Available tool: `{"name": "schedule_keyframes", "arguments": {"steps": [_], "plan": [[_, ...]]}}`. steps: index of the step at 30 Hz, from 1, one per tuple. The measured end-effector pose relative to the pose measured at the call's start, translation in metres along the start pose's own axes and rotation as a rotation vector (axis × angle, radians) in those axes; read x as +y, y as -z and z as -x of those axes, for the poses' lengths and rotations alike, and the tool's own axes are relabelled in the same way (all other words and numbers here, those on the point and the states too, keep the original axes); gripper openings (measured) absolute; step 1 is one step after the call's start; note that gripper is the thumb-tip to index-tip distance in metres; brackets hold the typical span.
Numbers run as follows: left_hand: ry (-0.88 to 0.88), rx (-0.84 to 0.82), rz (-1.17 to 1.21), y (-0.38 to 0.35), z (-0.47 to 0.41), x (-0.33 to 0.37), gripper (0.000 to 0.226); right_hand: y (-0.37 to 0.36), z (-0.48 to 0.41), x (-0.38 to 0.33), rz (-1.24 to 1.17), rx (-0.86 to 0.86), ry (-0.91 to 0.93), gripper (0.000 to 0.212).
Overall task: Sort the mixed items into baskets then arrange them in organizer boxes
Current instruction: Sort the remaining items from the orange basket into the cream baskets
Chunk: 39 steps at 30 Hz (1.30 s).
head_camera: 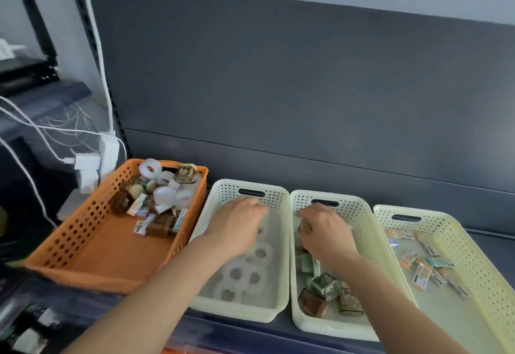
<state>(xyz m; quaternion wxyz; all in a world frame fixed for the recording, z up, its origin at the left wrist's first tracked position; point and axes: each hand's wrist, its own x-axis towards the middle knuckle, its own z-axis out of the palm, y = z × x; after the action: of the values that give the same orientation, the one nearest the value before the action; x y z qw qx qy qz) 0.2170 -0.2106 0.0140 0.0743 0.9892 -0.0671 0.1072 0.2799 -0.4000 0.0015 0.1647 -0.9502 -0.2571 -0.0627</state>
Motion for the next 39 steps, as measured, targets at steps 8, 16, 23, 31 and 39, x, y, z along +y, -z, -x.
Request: {"name": "schedule_keyframes", "arguments": {"steps": [8, 16, 23, 31, 39], "plan": [[0.242, 0.029, -0.158, 0.039, 0.037, -0.112, 0.020, -0.031, -0.058, -0.102, -0.025, -0.063, 0.183, 0.034], [0.399, -0.166, -0.311, 0.040, 0.067, -0.218, 0.025, -0.073, -0.112, -0.191, 0.046, -0.114, 0.322, 0.039], [0.327, -0.221, -0.393, 0.015, 0.067, -0.257, 0.039, -0.109, -0.150, -0.217, 0.160, -0.213, 0.278, 0.056], [0.291, -0.165, -0.260, 0.005, 0.065, -0.265, 0.049, -0.122, -0.164, -0.223, 0.149, -0.060, 0.247, 0.036], [0.364, -0.112, 0.022, 0.027, 0.062, -0.269, 0.040, -0.110, -0.143, -0.219, -0.115, 0.030, 0.154, 0.033]]}}
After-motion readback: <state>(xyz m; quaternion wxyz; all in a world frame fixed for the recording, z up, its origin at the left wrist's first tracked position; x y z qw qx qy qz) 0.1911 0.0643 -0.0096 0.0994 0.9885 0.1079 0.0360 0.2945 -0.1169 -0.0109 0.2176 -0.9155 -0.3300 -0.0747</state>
